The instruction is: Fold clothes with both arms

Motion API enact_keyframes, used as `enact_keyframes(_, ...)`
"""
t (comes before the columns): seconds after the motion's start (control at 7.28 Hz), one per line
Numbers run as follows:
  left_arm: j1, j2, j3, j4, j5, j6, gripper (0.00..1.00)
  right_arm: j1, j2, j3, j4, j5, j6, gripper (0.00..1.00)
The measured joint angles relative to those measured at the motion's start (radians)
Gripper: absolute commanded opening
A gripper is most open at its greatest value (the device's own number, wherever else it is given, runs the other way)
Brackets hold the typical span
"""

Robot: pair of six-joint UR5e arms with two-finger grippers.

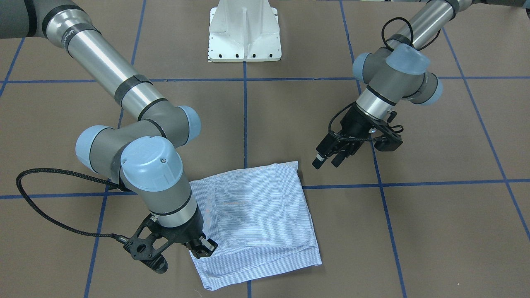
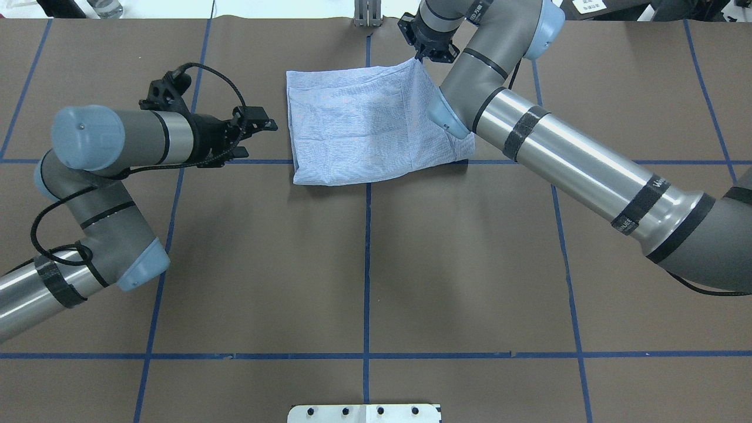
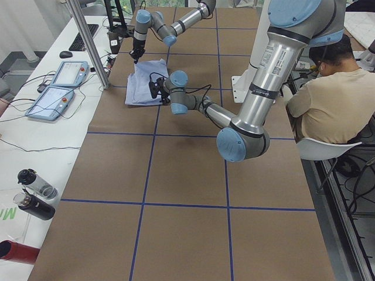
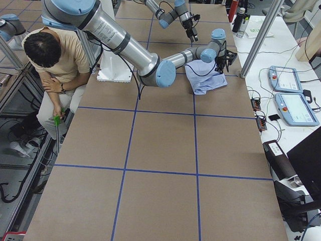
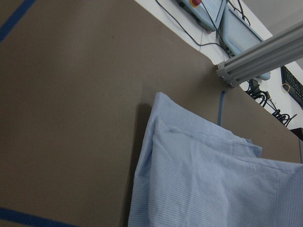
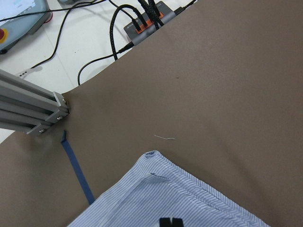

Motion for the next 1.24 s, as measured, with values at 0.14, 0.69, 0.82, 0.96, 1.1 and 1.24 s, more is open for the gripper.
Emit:
enact_keyframes(0.14, 0.039, -0.005, 0.004, 0.000, 0.003, -0.037, 0.82, 0.000, 0.000, -0.012, 0.015, 0.000, 0.000, 0.00)
enact_keyframes(0.69, 0.104, -0.080, 0.112, 0.002, 0.053, -0.057, 0.73, -0.005, 0.006, -0.026, 0.035, -0.006, 0.001, 0.00)
enact_keyframes(0.82, 0.105, -0.087, 0.124, 0.002, 0.056, -0.055, 0.66, -0.005, 0.006, -0.027, 0.036, -0.006, 0.000, 0.00)
enact_keyframes(0.96, 0.106, -0.092, 0.129, 0.003, 0.058, -0.055, 0.58, -0.005, 0.007, -0.026, 0.036, -0.007, 0.000, 0.00)
enact_keyframes(1.1, 0.106, -0.094, 0.132, 0.003, 0.058, -0.058, 0.46, -0.005, 0.007, -0.027, 0.036, -0.008, 0.000, 0.00)
enact_keyframes(1.24, 0.107, -0.095, 0.137, 0.003, 0.059, -0.059, 0.25, -0.006, 0.007, -0.027, 0.036, -0.008, 0.000, 0.00)
